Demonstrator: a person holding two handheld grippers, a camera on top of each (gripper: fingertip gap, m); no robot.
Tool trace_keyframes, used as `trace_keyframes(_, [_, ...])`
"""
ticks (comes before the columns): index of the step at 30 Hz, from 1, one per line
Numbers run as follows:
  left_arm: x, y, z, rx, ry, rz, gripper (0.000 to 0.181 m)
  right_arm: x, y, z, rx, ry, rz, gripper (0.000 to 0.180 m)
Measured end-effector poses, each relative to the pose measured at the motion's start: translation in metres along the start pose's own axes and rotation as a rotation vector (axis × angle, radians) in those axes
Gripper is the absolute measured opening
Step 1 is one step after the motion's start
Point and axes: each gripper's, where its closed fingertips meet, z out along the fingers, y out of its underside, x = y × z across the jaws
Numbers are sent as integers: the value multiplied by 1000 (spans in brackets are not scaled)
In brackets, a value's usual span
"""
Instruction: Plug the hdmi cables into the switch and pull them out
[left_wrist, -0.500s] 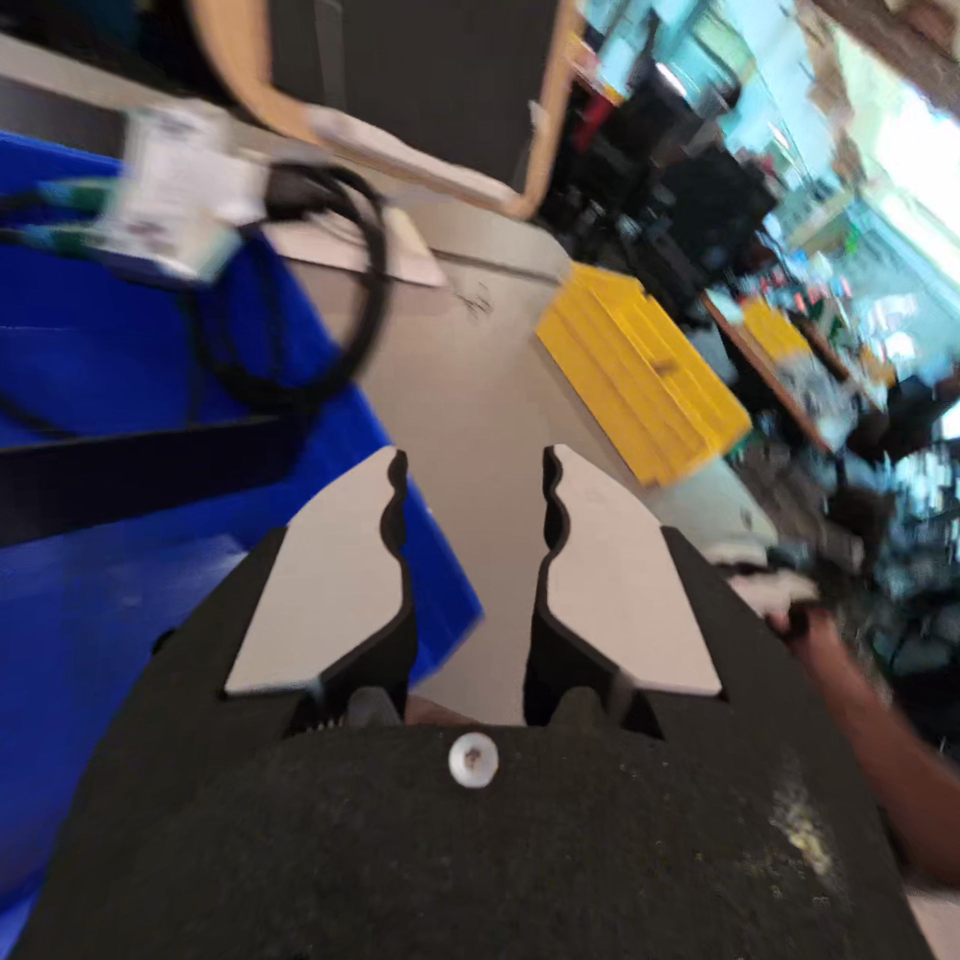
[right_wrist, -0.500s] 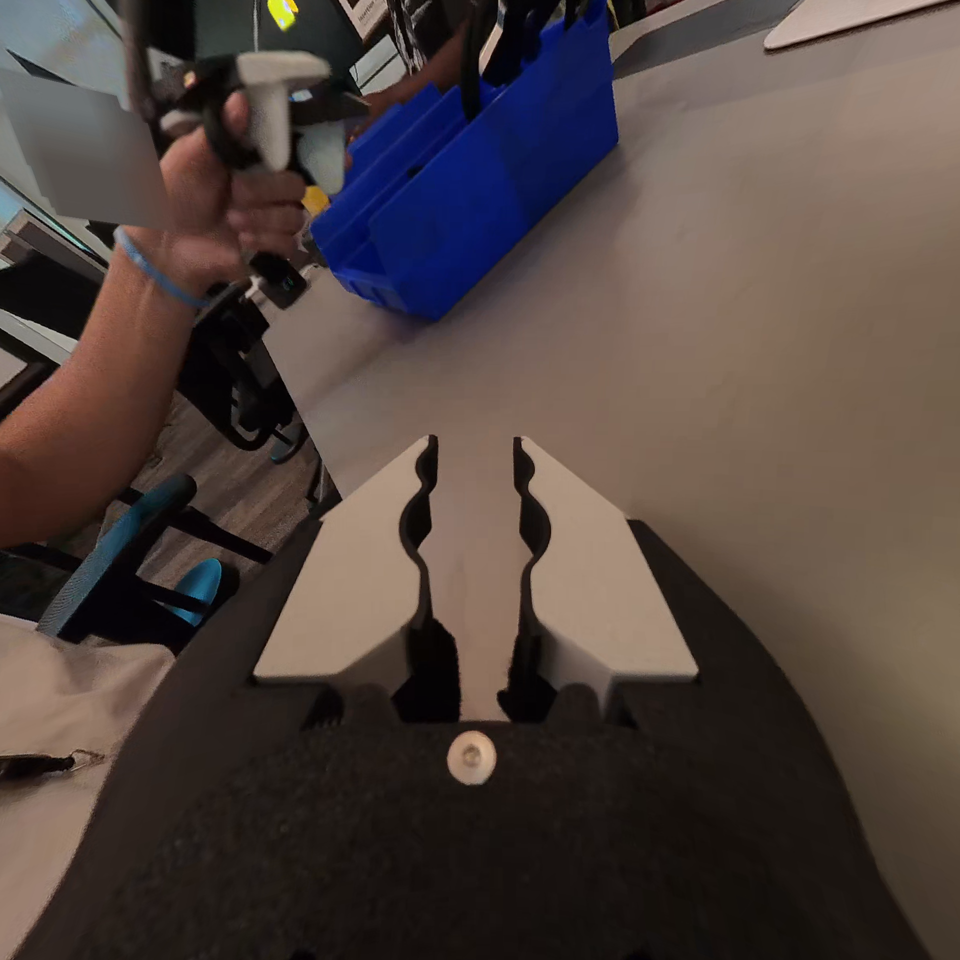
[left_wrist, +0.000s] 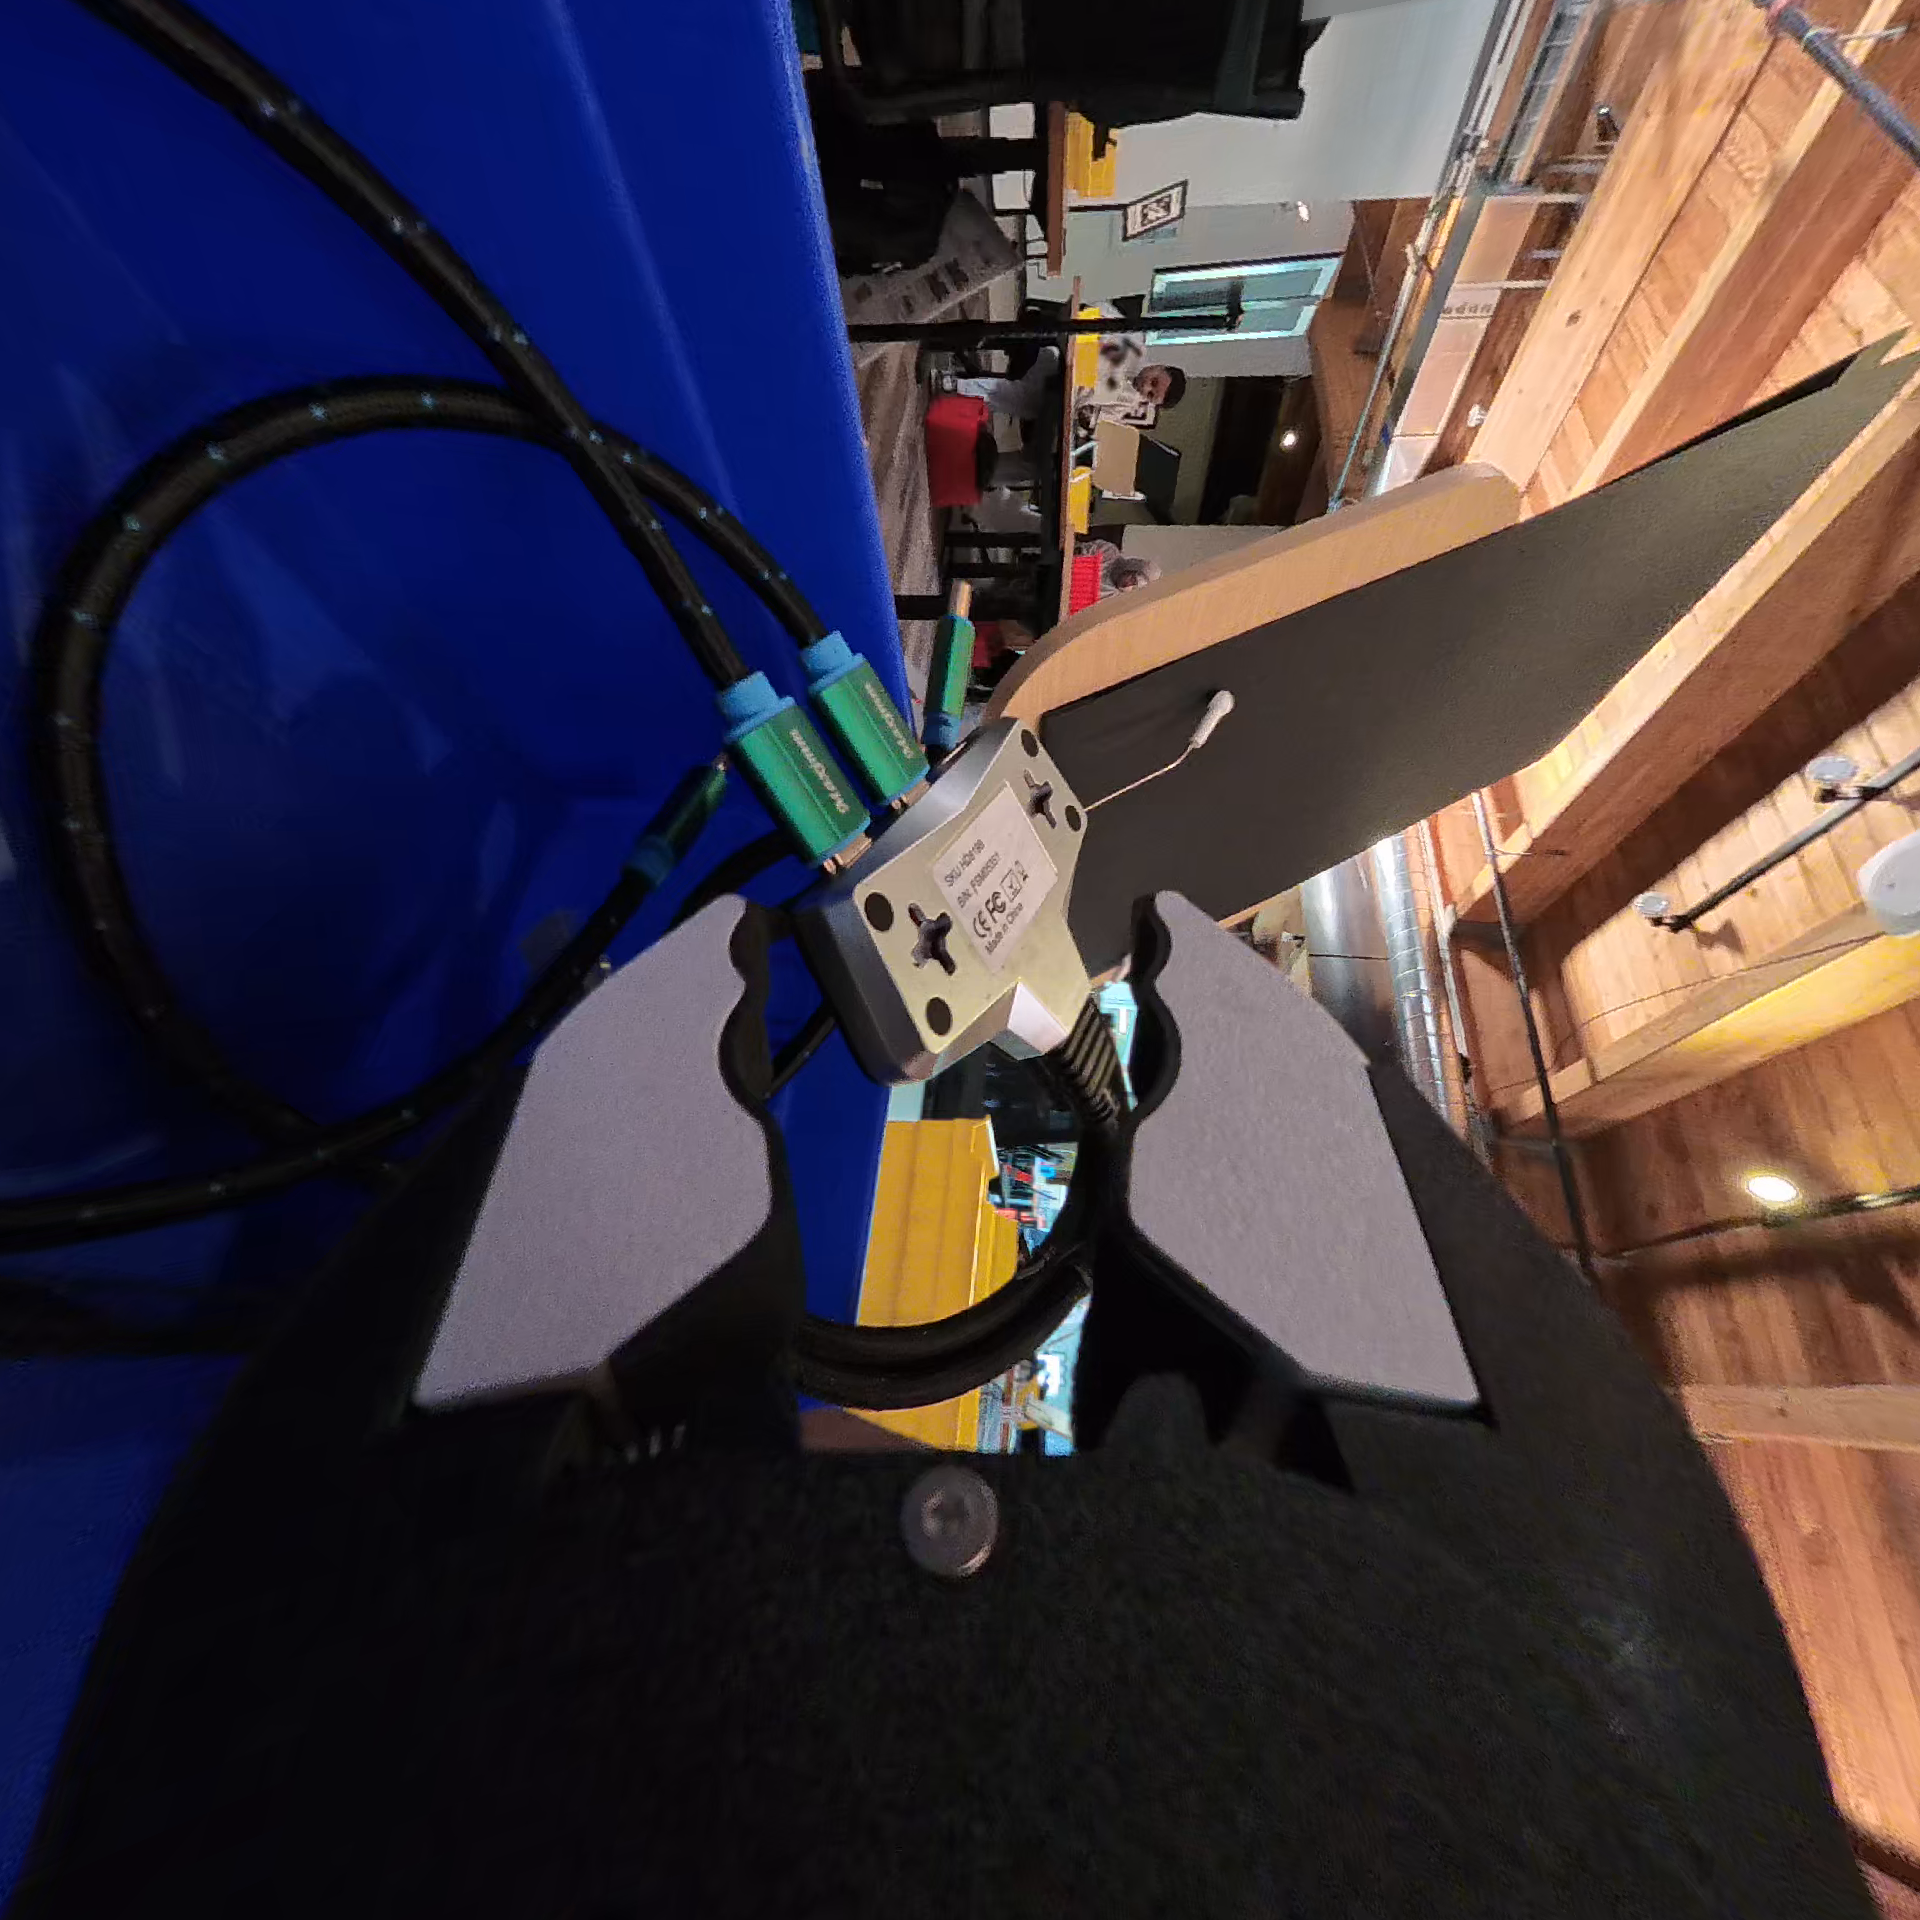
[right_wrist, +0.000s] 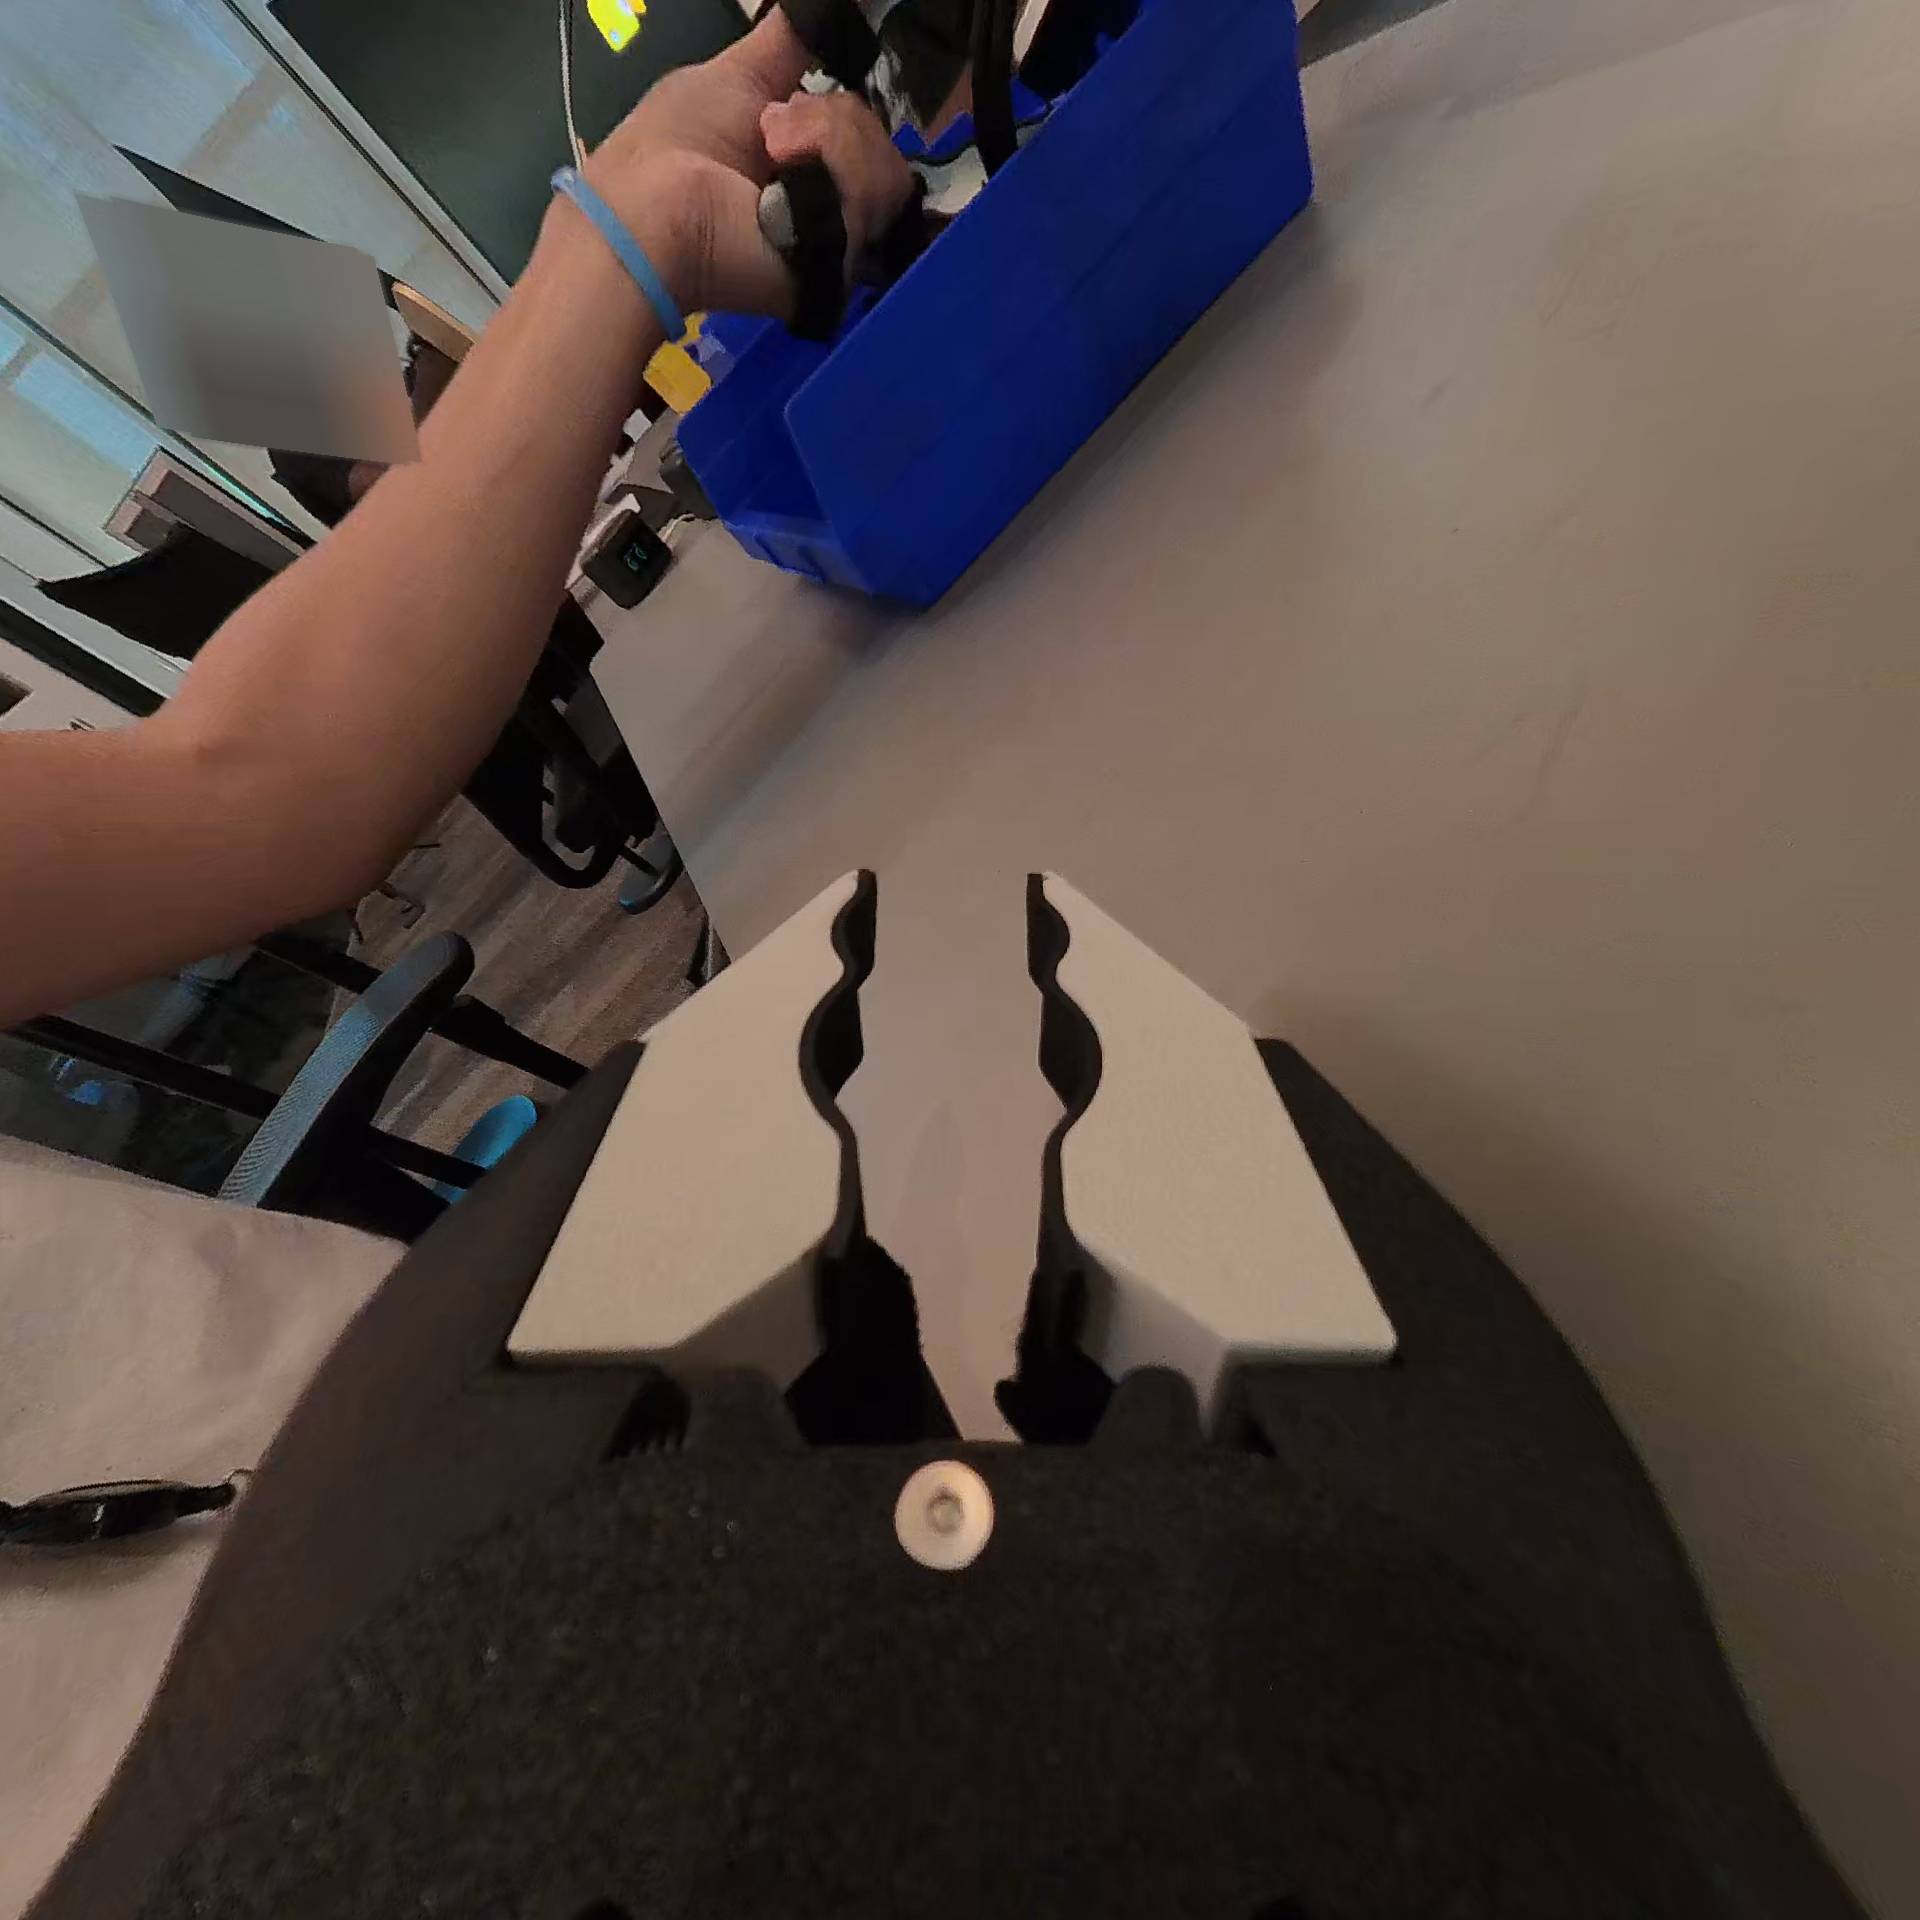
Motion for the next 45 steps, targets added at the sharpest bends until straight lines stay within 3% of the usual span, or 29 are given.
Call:
trace_keyframes(3, [3, 5, -4, 34, -18, 11, 59, -3, 2, 3, -14, -26, 16, 29])
trace_keyframes(12, [-8, 9, 13, 130, -133, -118, 58, -18, 13, 15, -73, -97, 22, 29])
trace_keyframes(19, [-6, 6, 28, 173, -46, -175, 33, -33, 19, 16, -104, -155, -15, 29])
trace_keyframes(24, [30, 28, 28, 172, 36, 21, 21, -33, 14, 10, -86, -156, -44, 29])
trace_keyframes(35, [160, 95, 1, 257, 85, 753, 20, -37, 8, 9, -51, -198, 12, 28])
trace_keyframes(45, [216, 151, -28, 333, 116, 1235, 21, -34, 2, 6, -21, -192, 25, 28])
